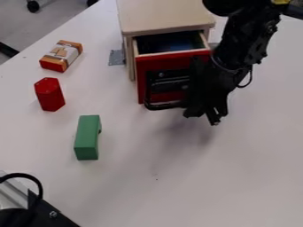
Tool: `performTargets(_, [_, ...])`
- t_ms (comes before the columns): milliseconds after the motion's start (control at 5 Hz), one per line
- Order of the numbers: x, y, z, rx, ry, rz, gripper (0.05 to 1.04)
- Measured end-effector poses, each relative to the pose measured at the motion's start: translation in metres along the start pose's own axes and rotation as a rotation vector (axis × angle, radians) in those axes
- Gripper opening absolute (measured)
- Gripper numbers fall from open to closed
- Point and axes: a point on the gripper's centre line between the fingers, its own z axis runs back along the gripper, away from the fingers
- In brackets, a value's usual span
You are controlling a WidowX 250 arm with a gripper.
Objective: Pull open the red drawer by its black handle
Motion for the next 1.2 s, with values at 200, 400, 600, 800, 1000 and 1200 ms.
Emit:
performTargets(200, [-0.007,-0.007,0.004,0.0,-0.011,-0.016,0.145])
performTargets(400, [-0.013,-0.014,0.006,-0.006,-0.009,-0.028,0.145])
performTargets(600, [-0.015,-0.018,0.006,-0.009,-0.008,-0.038,0.145])
performTargets(800, [-0.014,-0.023,0.007,-0.016,-0.009,-0.041,0.145])
performTargets(1000, [-0.015,-0.028,0.009,-0.023,0.003,-0.028,0.145])
performTargets(1200, [-0.014,-0.035,0.012,-0.032,0.011,-0.017,0.145])
